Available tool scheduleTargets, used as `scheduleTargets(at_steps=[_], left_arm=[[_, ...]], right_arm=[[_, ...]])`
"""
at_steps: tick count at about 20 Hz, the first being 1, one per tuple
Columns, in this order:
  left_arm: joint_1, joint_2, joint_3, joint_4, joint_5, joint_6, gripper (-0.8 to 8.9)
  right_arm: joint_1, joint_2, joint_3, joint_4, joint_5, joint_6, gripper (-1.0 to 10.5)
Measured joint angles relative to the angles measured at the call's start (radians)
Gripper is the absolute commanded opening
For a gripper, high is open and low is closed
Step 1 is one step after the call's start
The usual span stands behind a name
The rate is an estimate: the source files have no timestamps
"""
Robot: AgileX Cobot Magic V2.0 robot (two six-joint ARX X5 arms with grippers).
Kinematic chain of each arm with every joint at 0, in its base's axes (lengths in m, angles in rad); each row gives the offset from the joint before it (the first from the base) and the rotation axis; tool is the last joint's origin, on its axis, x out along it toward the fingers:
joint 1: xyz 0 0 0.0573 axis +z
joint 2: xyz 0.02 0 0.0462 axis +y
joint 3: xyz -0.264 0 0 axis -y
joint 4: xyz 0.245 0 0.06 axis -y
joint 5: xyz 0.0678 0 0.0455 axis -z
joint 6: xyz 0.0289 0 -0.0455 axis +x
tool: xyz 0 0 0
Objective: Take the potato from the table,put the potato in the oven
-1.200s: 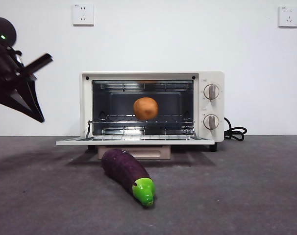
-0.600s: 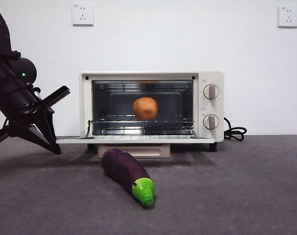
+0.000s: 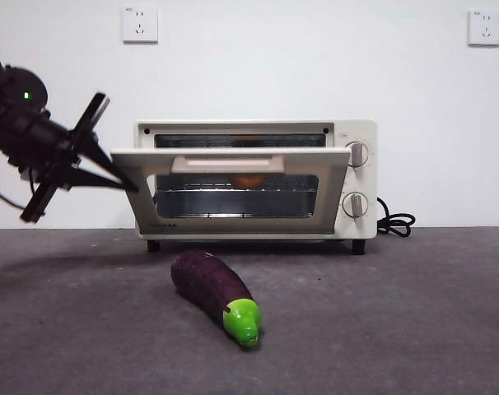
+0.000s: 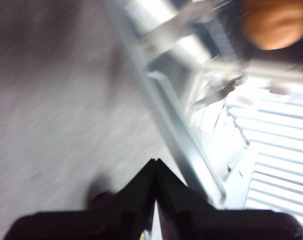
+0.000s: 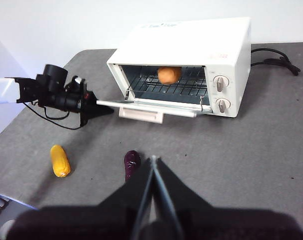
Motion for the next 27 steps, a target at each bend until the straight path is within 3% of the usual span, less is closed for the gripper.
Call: scheduleTargets(at_steps=[7,12,20,27], left_arm=[[0.0,-0.031,0.002,0.23,0.006,-0.177,-0.06],[0.0,-0.031,0.002,0.353,-0.063,-0.261,-0.06],[0.0,-0.031,0.003,0.453,-0.151,-0.287,-0.06],[0.0,-0.031,0.003,0.462,-0.066,-0.286,-0.06]], right_arm=[[0.0,0.0,0.0,0.0,0.0,0.0,0.0],[0.0,0.0,0.0,0.0,0.037,0.0,0.0],[0.0,0.0,0.0,-0.002,0.068,0.0,0.0],[0.0,0.0,0.0,-0.039,0.127,0.0,0.0]])
